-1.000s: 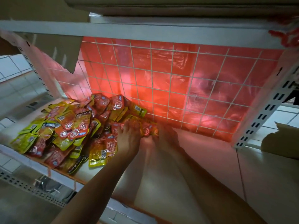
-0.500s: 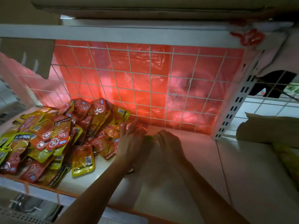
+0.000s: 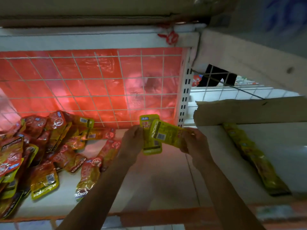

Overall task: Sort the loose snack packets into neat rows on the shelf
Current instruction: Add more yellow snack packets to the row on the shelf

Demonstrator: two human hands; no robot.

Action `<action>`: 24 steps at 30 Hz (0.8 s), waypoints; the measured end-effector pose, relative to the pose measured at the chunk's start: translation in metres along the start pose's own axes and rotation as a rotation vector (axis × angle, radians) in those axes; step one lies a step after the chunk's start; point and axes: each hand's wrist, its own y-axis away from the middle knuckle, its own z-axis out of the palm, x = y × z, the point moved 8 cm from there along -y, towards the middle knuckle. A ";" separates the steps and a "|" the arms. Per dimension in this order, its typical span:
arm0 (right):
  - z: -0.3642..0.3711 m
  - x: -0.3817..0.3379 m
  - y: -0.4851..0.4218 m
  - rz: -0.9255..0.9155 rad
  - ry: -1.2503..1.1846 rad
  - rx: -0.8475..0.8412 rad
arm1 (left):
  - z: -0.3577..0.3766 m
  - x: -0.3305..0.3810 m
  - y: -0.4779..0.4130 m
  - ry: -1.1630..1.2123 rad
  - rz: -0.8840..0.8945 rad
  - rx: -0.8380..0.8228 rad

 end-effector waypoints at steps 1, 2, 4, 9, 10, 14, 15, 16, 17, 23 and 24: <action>-0.011 0.000 0.003 0.015 -0.016 0.001 | 0.013 -0.001 0.005 0.057 -0.045 -0.030; -0.025 0.001 0.005 0.032 -0.039 0.008 | 0.028 0.000 0.014 0.145 -0.088 -0.051; -0.052 0.002 0.010 0.051 -0.089 0.005 | 0.058 0.006 0.033 0.303 -0.154 -0.100; -0.118 -0.001 0.024 0.009 -0.104 -0.007 | 0.127 0.022 0.080 0.417 -0.254 -0.195; -0.132 -0.005 0.026 -0.043 -0.080 -0.005 | 0.140 0.025 0.090 0.423 -0.263 -0.211; -0.182 -0.017 0.031 -0.165 0.017 -0.003 | 0.189 0.031 0.131 0.514 -0.417 -0.265; -0.193 -0.019 0.032 -0.180 0.024 -0.010 | 0.199 0.031 0.139 0.548 -0.463 -0.277; -0.203 -0.020 0.032 -0.196 0.014 -0.026 | 0.208 0.032 0.147 0.569 -0.495 -0.297; -0.213 -0.021 0.033 -0.214 -0.004 -0.044 | 0.217 0.033 0.156 0.568 -0.509 -0.331; -0.253 -0.034 0.040 -0.291 0.008 -0.074 | 0.251 0.034 0.191 0.449 -0.390 -0.388; -0.258 -0.034 0.040 -0.268 -0.005 -0.059 | 0.254 0.035 0.195 0.468 -0.381 -0.353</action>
